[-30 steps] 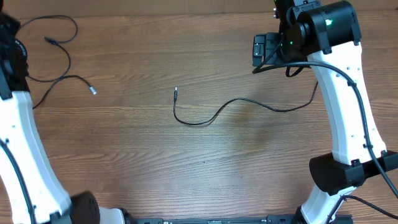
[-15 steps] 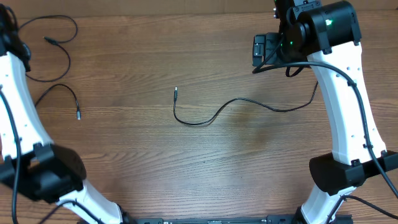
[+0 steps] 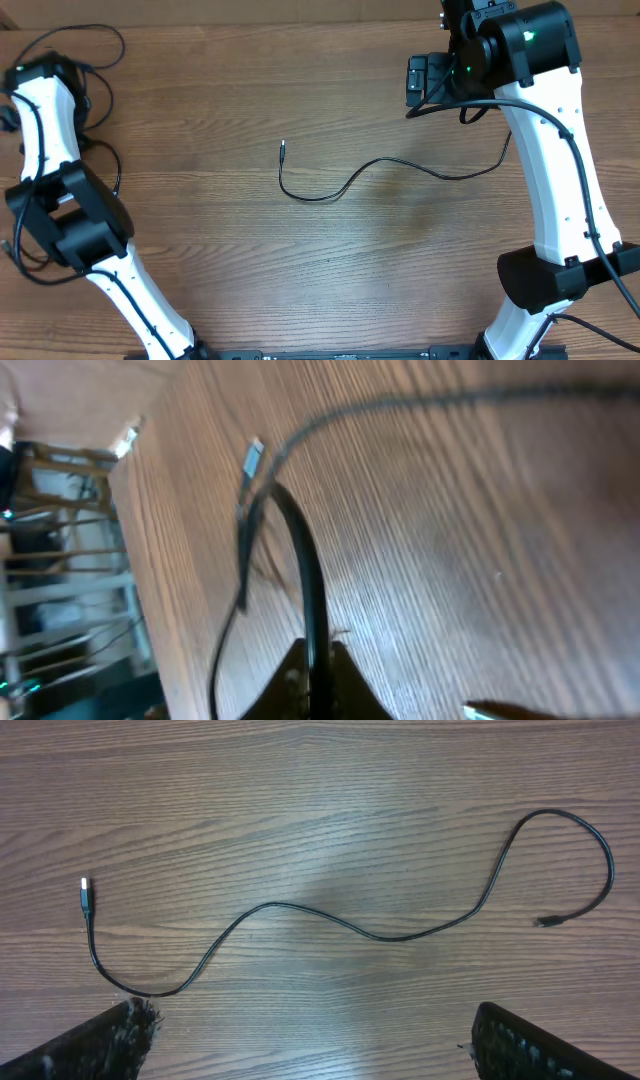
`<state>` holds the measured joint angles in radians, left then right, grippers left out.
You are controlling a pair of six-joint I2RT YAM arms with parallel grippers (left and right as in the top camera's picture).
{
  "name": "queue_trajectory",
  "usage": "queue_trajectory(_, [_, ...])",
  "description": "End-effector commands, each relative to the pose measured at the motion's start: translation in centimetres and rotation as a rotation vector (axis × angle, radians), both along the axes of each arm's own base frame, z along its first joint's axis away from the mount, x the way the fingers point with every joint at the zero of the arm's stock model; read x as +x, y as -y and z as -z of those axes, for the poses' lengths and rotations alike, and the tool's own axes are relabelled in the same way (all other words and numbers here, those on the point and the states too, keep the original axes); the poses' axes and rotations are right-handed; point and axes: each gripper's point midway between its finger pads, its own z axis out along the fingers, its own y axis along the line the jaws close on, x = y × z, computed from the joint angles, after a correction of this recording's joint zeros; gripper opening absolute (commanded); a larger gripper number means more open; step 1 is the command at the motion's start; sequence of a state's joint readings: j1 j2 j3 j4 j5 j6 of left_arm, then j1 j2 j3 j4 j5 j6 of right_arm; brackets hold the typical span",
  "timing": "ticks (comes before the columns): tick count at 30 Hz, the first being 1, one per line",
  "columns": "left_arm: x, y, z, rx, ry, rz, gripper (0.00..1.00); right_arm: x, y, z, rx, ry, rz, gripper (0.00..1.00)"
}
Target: Untangle cables
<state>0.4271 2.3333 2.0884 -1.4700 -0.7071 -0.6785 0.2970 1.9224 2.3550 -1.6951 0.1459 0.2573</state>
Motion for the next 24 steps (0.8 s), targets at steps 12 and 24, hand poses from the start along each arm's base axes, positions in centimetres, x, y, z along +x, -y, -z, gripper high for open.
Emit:
queue_trajectory(12, [2.4,6.7,4.1,-0.559,0.019,0.280,0.84,-0.4,0.2,-1.0,-0.003,0.029,-0.003,1.00])
queue_trajectory(24, [3.3,7.9,3.7,-0.610,0.168,0.109,1.00,-0.4,0.2,-1.0,-0.003,0.029,-0.003,1.00])
